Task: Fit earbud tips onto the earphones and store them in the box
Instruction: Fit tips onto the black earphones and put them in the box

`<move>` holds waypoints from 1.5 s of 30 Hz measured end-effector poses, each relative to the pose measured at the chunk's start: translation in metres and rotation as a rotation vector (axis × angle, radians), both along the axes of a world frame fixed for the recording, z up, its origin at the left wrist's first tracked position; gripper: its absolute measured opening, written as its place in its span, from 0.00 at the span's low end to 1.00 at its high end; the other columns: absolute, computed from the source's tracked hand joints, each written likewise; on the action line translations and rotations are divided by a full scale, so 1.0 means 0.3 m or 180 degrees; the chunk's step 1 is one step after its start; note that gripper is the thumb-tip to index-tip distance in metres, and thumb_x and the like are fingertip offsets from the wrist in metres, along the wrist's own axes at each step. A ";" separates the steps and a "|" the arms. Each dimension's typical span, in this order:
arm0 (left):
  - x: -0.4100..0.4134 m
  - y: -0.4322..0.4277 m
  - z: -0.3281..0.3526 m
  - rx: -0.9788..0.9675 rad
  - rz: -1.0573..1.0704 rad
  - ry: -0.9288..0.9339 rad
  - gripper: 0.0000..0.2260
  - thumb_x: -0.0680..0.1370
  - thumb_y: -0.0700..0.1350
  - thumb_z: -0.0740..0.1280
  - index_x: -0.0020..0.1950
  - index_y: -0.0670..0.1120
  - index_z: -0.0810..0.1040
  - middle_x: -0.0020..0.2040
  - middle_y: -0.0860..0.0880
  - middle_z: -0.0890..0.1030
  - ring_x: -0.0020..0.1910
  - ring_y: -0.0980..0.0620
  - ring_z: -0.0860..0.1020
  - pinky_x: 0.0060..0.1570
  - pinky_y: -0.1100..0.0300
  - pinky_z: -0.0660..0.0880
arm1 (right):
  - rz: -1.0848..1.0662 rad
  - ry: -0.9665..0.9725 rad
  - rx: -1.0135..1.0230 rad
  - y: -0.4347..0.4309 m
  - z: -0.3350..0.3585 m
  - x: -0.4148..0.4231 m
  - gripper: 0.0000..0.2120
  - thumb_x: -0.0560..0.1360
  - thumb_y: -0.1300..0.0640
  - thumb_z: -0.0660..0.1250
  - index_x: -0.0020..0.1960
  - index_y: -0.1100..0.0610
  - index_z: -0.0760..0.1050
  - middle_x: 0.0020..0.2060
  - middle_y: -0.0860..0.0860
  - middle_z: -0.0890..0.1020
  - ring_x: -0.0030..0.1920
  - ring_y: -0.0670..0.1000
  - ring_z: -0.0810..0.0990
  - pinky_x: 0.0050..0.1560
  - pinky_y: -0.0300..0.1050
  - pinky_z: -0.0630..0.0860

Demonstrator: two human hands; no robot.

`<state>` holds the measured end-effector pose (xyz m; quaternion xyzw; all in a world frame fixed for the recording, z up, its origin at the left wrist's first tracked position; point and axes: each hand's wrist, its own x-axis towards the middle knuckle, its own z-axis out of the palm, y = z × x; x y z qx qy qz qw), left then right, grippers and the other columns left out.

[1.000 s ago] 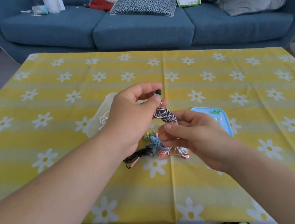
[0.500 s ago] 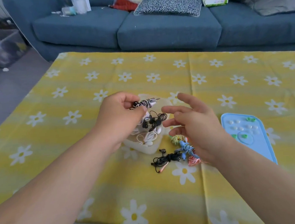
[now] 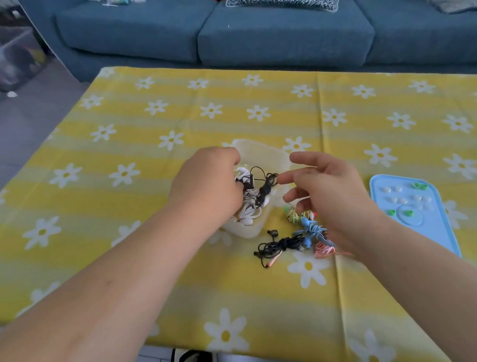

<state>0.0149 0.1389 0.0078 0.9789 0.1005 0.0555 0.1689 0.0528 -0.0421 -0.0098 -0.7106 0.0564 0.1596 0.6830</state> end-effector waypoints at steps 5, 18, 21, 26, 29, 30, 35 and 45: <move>-0.040 -0.139 0.041 -0.0398 -0.0876 -0.0551 0.06 0.77 0.45 0.69 0.53 0.49 0.82 0.51 0.53 0.81 0.49 0.46 0.80 0.47 0.51 0.77 | 0.0080 -0.0022 -0.0381 -0.086 0.018 -0.009 0.15 0.77 0.67 0.65 0.61 0.57 0.77 0.43 0.55 0.87 0.32 0.50 0.81 0.29 0.43 0.73; -0.085 -0.355 0.010 0.1190 -0.1039 0.1537 0.04 0.76 0.43 0.67 0.44 0.48 0.72 0.38 0.52 0.69 0.43 0.45 0.77 0.40 0.56 0.71 | 0.1402 -0.0067 -0.1586 -0.300 0.009 -0.109 0.08 0.78 0.57 0.68 0.46 0.59 0.83 0.32 0.49 0.85 0.32 0.48 0.81 0.31 0.44 0.75; -0.076 -0.361 0.058 0.0975 -0.0826 0.1159 0.12 0.74 0.52 0.66 0.37 0.48 0.68 0.36 0.51 0.72 0.37 0.48 0.74 0.37 0.57 0.71 | 0.1466 -0.0114 -0.1544 -0.331 0.013 -0.123 0.07 0.78 0.56 0.68 0.47 0.57 0.83 0.34 0.49 0.85 0.32 0.48 0.82 0.33 0.46 0.76; -0.052 -0.412 0.147 -0.1174 -0.0479 0.0939 0.12 0.73 0.53 0.67 0.36 0.45 0.74 0.30 0.53 0.75 0.32 0.50 0.73 0.35 0.57 0.67 | 0.1631 0.0161 -0.0846 -0.402 0.038 -0.142 0.14 0.76 0.60 0.73 0.61 0.54 0.81 0.45 0.47 0.87 0.45 0.49 0.85 0.45 0.48 0.83; -0.041 -0.466 0.166 -0.2401 -0.0381 0.1195 0.08 0.72 0.52 0.68 0.35 0.50 0.76 0.34 0.49 0.77 0.34 0.48 0.73 0.36 0.55 0.66 | 0.1695 0.0327 0.0007 -0.452 0.062 -0.154 0.20 0.75 0.66 0.73 0.66 0.55 0.78 0.60 0.58 0.83 0.59 0.56 0.84 0.57 0.53 0.82; -0.037 -0.481 0.166 -0.2701 -0.0362 0.1248 0.07 0.72 0.51 0.67 0.37 0.50 0.77 0.36 0.46 0.80 0.35 0.47 0.74 0.35 0.55 0.67 | 0.1694 0.0382 0.0277 -0.468 0.067 -0.158 0.21 0.75 0.68 0.72 0.67 0.57 0.77 0.62 0.60 0.83 0.61 0.59 0.84 0.58 0.53 0.81; -0.019 -0.533 0.172 -0.4013 -0.0310 0.1639 0.11 0.80 0.49 0.59 0.44 0.44 0.75 0.37 0.42 0.80 0.33 0.44 0.74 0.33 0.55 0.68 | 0.1225 0.0478 0.0739 -0.546 0.077 -0.167 0.13 0.78 0.71 0.67 0.62 0.65 0.77 0.52 0.62 0.86 0.54 0.64 0.86 0.53 0.51 0.83; -0.006 -0.584 0.132 -0.4583 -0.0225 0.1510 0.16 0.73 0.32 0.74 0.56 0.44 0.75 0.42 0.40 0.83 0.38 0.42 0.82 0.35 0.55 0.81 | 0.0417 0.0478 0.1062 -0.640 0.069 -0.151 0.14 0.74 0.73 0.69 0.59 0.66 0.79 0.44 0.63 0.82 0.40 0.59 0.84 0.48 0.51 0.83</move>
